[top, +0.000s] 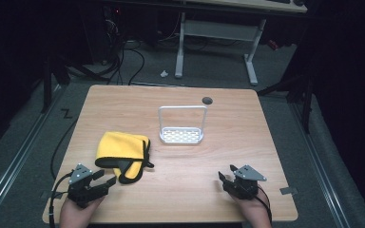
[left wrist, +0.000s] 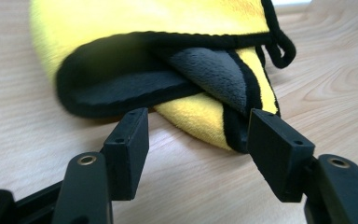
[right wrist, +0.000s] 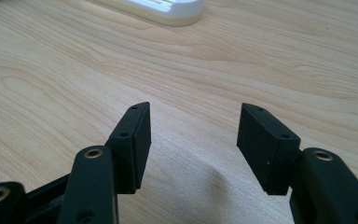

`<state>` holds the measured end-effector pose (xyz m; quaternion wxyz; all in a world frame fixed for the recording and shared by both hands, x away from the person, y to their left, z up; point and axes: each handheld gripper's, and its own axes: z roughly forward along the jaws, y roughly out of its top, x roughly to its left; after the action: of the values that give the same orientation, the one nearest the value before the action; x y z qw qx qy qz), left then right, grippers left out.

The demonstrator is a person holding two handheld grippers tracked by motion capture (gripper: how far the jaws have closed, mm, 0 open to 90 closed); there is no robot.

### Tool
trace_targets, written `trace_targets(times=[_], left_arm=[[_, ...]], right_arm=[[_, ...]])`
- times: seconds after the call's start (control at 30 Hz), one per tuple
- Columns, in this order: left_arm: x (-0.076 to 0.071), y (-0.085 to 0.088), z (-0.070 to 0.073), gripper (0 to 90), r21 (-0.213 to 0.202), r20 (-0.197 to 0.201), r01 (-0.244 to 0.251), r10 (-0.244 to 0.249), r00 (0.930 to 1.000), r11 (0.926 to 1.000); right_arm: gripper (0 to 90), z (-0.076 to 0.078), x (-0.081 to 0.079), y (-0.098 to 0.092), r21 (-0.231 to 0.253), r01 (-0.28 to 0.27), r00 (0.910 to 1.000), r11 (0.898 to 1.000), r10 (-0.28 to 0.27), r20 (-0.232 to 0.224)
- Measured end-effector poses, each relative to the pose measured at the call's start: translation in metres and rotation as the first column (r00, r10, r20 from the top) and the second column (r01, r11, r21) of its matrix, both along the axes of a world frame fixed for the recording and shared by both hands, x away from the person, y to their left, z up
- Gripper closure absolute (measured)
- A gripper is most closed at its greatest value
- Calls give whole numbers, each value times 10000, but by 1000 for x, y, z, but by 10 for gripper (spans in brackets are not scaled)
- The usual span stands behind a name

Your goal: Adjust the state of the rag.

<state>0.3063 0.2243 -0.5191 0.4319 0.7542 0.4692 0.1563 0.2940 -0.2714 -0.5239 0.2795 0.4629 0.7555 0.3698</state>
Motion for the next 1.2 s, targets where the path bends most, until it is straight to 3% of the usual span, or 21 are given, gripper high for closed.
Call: trace_targets(times=[0.2,0.23,0.27,0.3,0.33,0.37,0.4,0.43,0.47,0.67,0.83,0.87,0.9,0.93,0.97,1.1,1.2], left_arm=[[5,-22,-1,387,183,-12,253,-253,9997,9995],[6,-27,-3,402,334,-48,345,-343,9994,9988],[9,-36,-6,419,758,-279,512,-493,9984,9958],[10,-40,-7,449,1003,-318,473,-443,9985,9938],[10,-40,-7,512,1003,-318,473,-443,9985,9938],[10,-43,-8,592,1278,-317,429,-392,9987,9909],[10,-45,-9,592,1461,-276,380,-343,9990,9885],[10,-49,-9,707,1748,-181,386,-360,9992,9838],[9,-51,-9,763,1802,-136,424,-406,9991,9827],[3,-64,-9,788,1887,-101,933,-931,9956,9776],[-11,-95,-9,792,2065,-28,2074,-2114,9774,9562],[-11,-95,-9,792,2065,-28,2074,-2114,9774,9562],[-16,-107,-9,793,2090,4,2452,-2508,9680,9467],[-16,-107,-9,793,2090,4,2452,-2508,9680,9467],[-18,-114,-9,793,2107,33,2615,-2682,9634,9419],[-26,-141,-9,793,2085,39,3428,-3513,9363,9160],[-28,-152,-9,794,1981,16,3800,-3880,9217,9035]], right_arm=[[451,-1,1,3,-70,-140,9999,9999,140,-27],[452,-1,1,5,-96,-189,9998,9998,189,-57],[451,-1,1,6,-118,-227,9997,9997,226,-62],[452,-1,1,6,-136,-260,9997,9996,259,-41],[452,-1,1,6,-136,-260,9997,9996,259,-41],[452,-1,1,8,-149,-296,9996,9995,296,-30],[452,-1,1,8,-149,-296,9996,9995,296,-30],[452,-1,0,9,-142,-346,9994,9993,346,-56],[451,-1,0,9,-171,-375,9993,9992,374,-45],[451,2,-1,17,-95,-545,9985,9985,546,6],[451,5,-5,32,-98,-890,9960,9960,891,105],[451,5,-5,32,-98,-890,9960,9960,891,105],[451,5,-7,39,-199,-1098,9938,9938,1100,133],[451,5,-7,42,-234,-1203,9926,9925,1206,111],[451,5,-7,42,-234,-1203,9926,9925,1206,111],[451,7,-11,56,-331,-1587,9872,9868,1591,124],[452,7,-13,65,-369,-1894,9817,9812,1901,142]])
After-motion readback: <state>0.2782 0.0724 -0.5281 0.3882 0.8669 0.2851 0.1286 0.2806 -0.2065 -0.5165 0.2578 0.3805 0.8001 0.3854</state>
